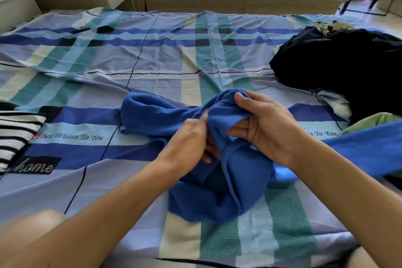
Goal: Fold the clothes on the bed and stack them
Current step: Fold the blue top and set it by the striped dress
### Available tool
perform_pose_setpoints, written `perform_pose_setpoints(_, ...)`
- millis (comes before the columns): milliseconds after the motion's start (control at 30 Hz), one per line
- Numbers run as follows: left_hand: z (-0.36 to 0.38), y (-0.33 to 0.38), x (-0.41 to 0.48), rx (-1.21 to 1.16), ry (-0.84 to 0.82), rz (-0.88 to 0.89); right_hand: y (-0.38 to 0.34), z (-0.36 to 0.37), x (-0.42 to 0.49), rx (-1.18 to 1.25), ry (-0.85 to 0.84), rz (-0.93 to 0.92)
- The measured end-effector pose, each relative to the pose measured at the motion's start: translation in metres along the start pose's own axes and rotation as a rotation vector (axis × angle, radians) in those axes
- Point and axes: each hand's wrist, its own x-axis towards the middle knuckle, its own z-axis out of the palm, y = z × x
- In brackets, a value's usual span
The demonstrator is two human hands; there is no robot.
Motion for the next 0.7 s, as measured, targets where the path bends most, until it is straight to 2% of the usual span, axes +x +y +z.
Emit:
perform_pose_setpoints(67,0.002,0.001,0.003,-0.313,-0.072,0.029,-0.001,0.002,0.000,0.144,-0.010,-0.021)
perform_pose_setpoints(100,0.003,0.000,0.002,-0.356,-0.114,0.071,-0.001,0.001,0.001,0.185,-0.033,-0.034)
perform_pose_setpoints(133,0.006,-0.001,0.001,-0.332,-0.138,0.119,-0.002,0.002,0.000,0.206,-0.068,-0.045)
perform_pose_setpoints(200,0.006,-0.004,0.001,-0.187,-0.051,0.184,-0.003,0.001,0.000,0.152,-0.120,-0.068)
perform_pose_setpoints(267,0.004,-0.006,0.003,-0.170,0.020,0.173,-0.006,-0.004,0.002,-0.076,-0.043,-0.130)
perform_pose_setpoints(367,-0.001,0.005,0.004,-0.396,0.021,0.109,-0.007,-0.020,0.012,-0.484,0.175,-0.325)
perform_pose_setpoints(433,-0.005,0.014,0.003,-0.506,0.022,0.076,-0.007,-0.030,0.016,-0.658,0.203,-0.424)
perform_pose_setpoints(500,-0.010,0.018,0.004,-0.534,0.026,0.052,-0.006,-0.035,0.017,-0.873,0.048,-0.485)
perform_pose_setpoints(567,-0.018,0.023,0.001,-0.563,-0.055,0.016,-0.002,-0.028,0.016,-1.022,-0.178,-0.527)
perform_pose_setpoints(633,-0.027,0.028,-0.004,-0.537,-0.203,0.020,0.006,-0.021,0.018,-1.033,-0.328,-0.538)
perform_pose_setpoints(700,-0.037,0.029,-0.009,-0.389,-0.362,0.057,0.013,-0.014,0.019,-0.968,-0.361,-0.509)
